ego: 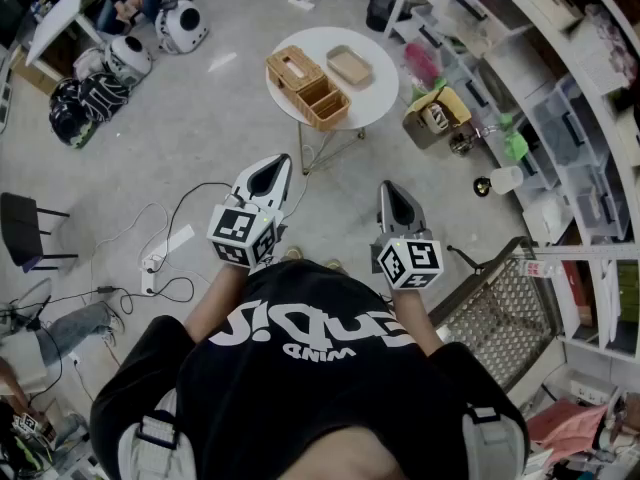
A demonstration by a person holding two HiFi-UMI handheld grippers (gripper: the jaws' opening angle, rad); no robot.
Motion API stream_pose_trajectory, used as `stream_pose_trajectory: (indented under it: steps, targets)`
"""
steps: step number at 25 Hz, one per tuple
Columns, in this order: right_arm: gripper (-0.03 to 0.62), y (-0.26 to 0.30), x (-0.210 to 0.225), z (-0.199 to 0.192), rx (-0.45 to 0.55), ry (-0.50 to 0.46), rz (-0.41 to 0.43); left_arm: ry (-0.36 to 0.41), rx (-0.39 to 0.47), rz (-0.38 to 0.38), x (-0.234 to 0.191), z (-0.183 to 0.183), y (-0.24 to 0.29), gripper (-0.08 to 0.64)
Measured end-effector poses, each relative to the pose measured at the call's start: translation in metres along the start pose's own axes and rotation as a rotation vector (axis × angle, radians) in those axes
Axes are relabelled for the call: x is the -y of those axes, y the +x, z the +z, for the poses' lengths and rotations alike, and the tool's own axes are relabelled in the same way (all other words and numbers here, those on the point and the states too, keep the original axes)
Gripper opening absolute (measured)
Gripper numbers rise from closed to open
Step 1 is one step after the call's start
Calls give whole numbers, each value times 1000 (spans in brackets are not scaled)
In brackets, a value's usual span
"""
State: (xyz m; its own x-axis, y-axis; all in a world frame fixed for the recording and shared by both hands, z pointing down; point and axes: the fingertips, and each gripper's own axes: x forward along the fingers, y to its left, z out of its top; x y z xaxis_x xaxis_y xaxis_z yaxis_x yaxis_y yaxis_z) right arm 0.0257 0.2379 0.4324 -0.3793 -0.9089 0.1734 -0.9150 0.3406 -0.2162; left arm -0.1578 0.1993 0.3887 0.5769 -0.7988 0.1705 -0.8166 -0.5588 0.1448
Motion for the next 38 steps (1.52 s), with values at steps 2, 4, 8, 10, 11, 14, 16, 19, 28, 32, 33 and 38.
stream_pose_trajectory:
  steps: [2, 4, 8, 10, 11, 14, 16, 19, 28, 32, 33, 38]
  targets:
    - [-3, 0, -4, 0, -1, -3, -2, -3, -1, -4, -1, 0, -3, -2]
    - [-3, 0, -8, -1, -1, -3, -3, -5, -1, -7, -3, 0, -6, -2]
    - [-3, 5, -17, -2, -1, 3, -7, -8, -1, -11, -11, 1, -11, -2]
    - [-3, 9, -21, -1, 5, 15, -5, -9, 0, -14, -16, 2, -12, -2]
    - [-3, 11, -23, -1, 8, 22, -6, -9, 1, -15, -19, 3, -12, -2]
    - [-3, 13, -28, -2, 13, 26, -22, -5, 0, -25, -26, 1, -14, 0]
    - [-3, 15, -31, -2, 17, 30, -40, 1, -2, -39, -30, 1, -14, -2]
    - [-3, 19, -33, -5, 19, 34, -66, -5, -8, -65, -38, -1, -9, -2]
    - [-3, 43, -26, -9, 44, 54, -142, 5, -21, -101, -62, -7, 18, 0]
    - [-3, 60, -12, -8, 49, 53, -158, 4, -16, -103, -72, -6, 40, 0]
    - [-3, 64, -6, -7, 50, 50, -161, 7, -14, -106, -73, -5, 48, -2]
    - [-3, 95, 33, 2, 47, 56, -170, 16, -4, -112, -78, 8, 99, -2]
